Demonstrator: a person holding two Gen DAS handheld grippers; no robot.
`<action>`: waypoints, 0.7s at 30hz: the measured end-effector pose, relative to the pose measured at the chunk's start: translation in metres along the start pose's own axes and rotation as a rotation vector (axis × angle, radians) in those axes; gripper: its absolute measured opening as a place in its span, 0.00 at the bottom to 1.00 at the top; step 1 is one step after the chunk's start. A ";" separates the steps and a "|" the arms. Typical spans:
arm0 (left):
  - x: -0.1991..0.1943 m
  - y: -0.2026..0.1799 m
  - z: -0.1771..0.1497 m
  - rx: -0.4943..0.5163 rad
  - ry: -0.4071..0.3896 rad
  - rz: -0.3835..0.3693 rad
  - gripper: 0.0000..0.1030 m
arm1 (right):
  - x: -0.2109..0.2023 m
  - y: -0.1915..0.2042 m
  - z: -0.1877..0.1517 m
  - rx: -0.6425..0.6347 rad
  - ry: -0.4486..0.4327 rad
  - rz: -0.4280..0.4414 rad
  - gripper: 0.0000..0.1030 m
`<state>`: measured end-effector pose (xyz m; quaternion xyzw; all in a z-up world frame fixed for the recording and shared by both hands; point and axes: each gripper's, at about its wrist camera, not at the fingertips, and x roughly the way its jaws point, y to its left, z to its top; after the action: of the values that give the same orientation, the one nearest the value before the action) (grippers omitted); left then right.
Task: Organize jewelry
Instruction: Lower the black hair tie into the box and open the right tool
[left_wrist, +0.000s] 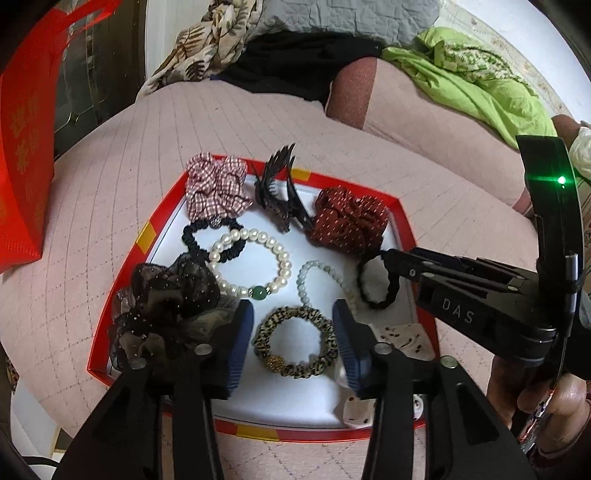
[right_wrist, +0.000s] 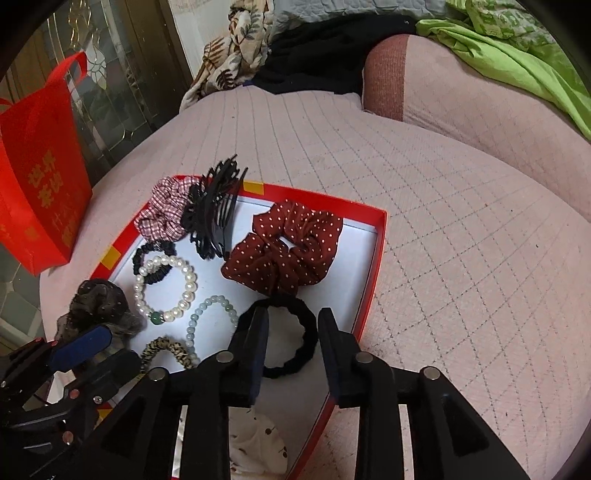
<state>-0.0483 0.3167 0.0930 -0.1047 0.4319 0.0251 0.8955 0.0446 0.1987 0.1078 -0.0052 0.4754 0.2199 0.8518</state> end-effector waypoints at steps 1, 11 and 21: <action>-0.002 0.000 0.001 0.001 -0.011 -0.002 0.47 | -0.003 0.000 0.000 0.004 -0.005 0.005 0.32; -0.026 0.001 0.004 -0.013 -0.124 0.009 0.60 | -0.038 0.009 -0.001 0.027 -0.062 0.029 0.41; -0.043 0.012 0.002 -0.060 -0.186 0.052 0.69 | -0.073 0.018 -0.013 -0.020 -0.136 -0.043 0.51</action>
<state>-0.0754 0.3308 0.1256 -0.1173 0.3485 0.0711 0.9272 -0.0059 0.1850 0.1635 -0.0088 0.4138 0.2059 0.8867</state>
